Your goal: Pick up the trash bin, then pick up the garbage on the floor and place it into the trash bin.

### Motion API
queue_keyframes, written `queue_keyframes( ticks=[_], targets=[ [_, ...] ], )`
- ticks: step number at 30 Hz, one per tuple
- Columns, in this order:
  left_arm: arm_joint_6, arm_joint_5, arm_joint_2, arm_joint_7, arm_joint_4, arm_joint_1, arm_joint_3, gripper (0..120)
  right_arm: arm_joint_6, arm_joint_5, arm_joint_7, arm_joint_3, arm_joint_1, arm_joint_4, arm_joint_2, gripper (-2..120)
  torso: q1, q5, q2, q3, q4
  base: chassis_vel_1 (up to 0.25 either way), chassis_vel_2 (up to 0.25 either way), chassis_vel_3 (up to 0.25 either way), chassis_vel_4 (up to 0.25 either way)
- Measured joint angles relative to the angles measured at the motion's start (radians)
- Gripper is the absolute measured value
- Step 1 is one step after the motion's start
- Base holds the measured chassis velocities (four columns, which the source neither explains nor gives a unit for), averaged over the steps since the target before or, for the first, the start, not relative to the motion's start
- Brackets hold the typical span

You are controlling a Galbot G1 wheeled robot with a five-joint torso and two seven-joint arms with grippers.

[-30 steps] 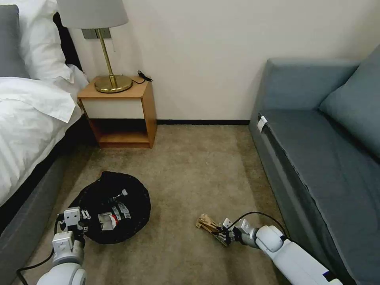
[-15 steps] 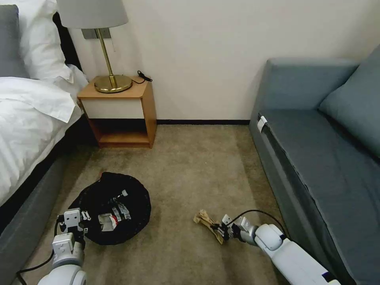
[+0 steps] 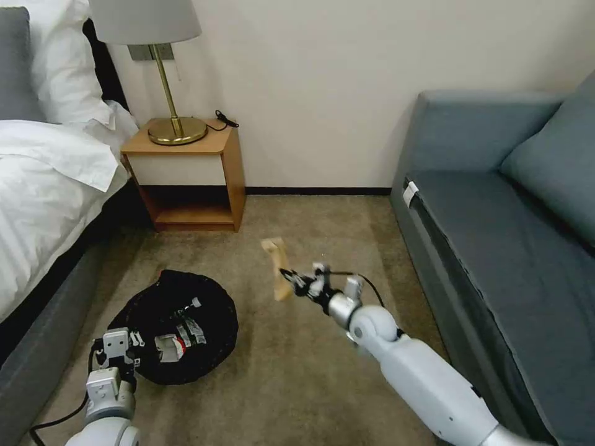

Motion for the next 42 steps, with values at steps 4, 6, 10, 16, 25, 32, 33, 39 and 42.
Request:
queue_keyframes(
  ticks=[4,6,10,16,25,32,33,39,42],
  targets=[
    [0.002,0.007,-0.009,0.000,-0.002,-0.003,0.003,0,-0.012,0.022,-0.014,-0.075,0.041,0.017,0.039,0,0.000,0.0000,0.000,0.000,0.0001,0.000,0.000,0.000,0.000],
    [0.003,0.008,-0.016,0.000,-0.005,-0.004,0.004,0,-0.012,0.021,-0.032,-0.115,0.062,0.002,0.070,0,0.000,0.0002,0.000,0.000,0.0002,0.000,0.000,0.000,0.000],
    [0.005,0.009,-0.022,0.000,-0.010,-0.005,0.004,0,-0.012,0.002,-0.047,-0.154,0.072,-0.028,0.104,0,0.000,0.0002,0.000,0.000,0.0001,0.000,0.000,0.000,0.000],
    [0.007,0.015,-0.032,-0.003,-0.010,-0.005,-0.001,0,0.003,-0.101,-0.067,-0.206,0.042,-0.088,0.141,0,0.000,0.0004,0.000,0.000,0.0000,0.000,0.000,0.000,0.000],
    [0.002,0.025,-0.049,-0.003,-0.010,0.003,0.012,0,0.038,-0.286,-0.032,-0.251,-0.022,-0.143,0.146,5,0.000,0.0003,0.000,0.000,-0.0001,0.000,0.000,0.000,0.000],
    [0.002,0.016,-0.039,-0.003,-0.012,0.003,-0.001,0,0.057,-0.327,-0.026,-0.236,-0.036,-0.146,0.133,33,0.000,0.0004,0.000,0.000,0.0000,0.000,0.000,0.000,0.000],
    [0.002,0.016,-0.039,-0.003,-0.012,0.003,-0.001,0,0.057,-0.327,-0.026,-0.236,-0.036,-0.146,0.133,33,0.000,0.0004,0.000,0.000,0.0000,0.000,0.000,0.000,0.000],
    [0.004,0.020,-0.041,-0.003,-0.012,0.000,0.007,0,0.064,-0.336,-0.026,-0.216,-0.042,-0.144,0.145,57,0.000,0.0003,0.000,0.000,0.0000,0.000,0.000,0.000,0.000],
    [0.004,0.022,-0.042,-0.003,-0.011,0.000,0.010,0,0.064,-0.339,-0.026,-0.201,-0.049,-0.143,0.153,67,0.000,0.0004,0.000,0.000,0.0000,0.000,0.000,0.000,0.000]
  ],
)
